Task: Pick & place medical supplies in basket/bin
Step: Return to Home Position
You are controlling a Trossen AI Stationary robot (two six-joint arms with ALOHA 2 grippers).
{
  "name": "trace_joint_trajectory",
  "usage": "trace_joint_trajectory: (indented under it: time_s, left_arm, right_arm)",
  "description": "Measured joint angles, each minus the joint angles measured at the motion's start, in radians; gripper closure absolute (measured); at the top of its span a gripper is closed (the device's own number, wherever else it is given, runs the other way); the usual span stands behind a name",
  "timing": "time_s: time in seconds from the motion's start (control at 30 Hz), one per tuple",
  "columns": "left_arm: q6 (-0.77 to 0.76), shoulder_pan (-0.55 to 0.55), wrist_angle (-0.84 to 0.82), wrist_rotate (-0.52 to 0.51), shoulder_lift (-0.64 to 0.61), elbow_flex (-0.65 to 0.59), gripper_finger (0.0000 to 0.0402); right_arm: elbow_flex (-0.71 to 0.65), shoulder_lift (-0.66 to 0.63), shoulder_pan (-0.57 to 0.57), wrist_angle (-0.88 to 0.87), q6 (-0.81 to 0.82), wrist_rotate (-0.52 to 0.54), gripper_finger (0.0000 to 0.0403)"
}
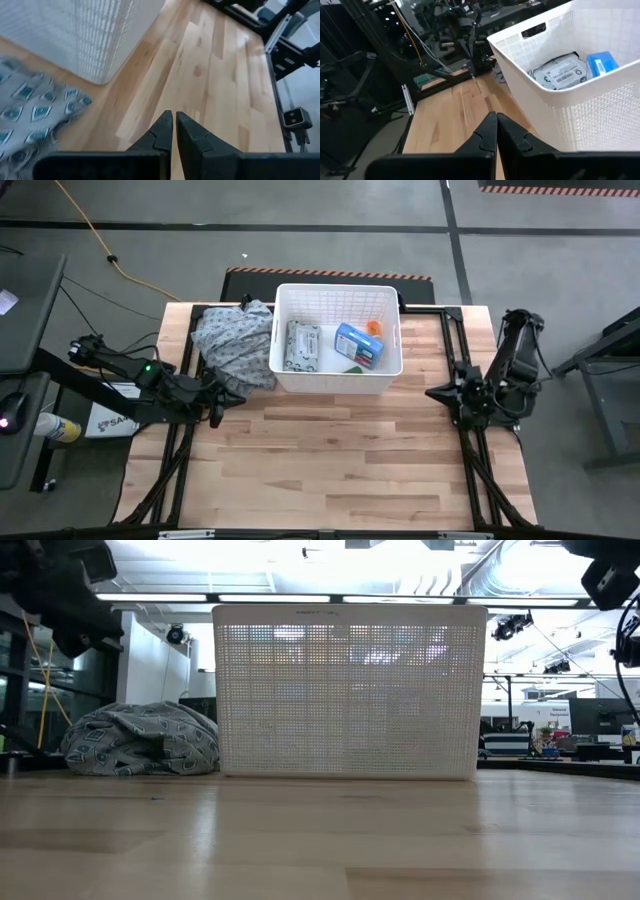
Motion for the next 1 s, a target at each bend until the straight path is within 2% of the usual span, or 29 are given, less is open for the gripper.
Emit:
trace_joint_trajectory:
  time_s: [0.37, 0.5, 0.7, 1.0]
  left_arm:
    - [0.041, 0.000, 0.015, -0.004, 0.001, 0.000, 0.0341]
    - [0.041, 0.000, -0.003, -0.035, 0.001, 0.000, 0.0341]
    - [0.041, 0.000, -0.006, -0.056, 0.000, 0.000, 0.0341]
    - [0.044, 0.000, -0.006, -0.139, 0.000, 0.000, 0.0341]
  right_arm:
    - [-0.083, -0.010, 0.000, 0.118, 0.000, -0.038, 0.0403]
    - [-0.127, -0.009, -0.014, 0.171, 0.008, -0.049, 0.0403]
    - [-0.156, -0.032, -0.081, 0.202, -0.005, -0.091, 0.0403]
    - [-0.156, -0.111, -0.227, 0.258, -0.208, -0.182, 0.0403]
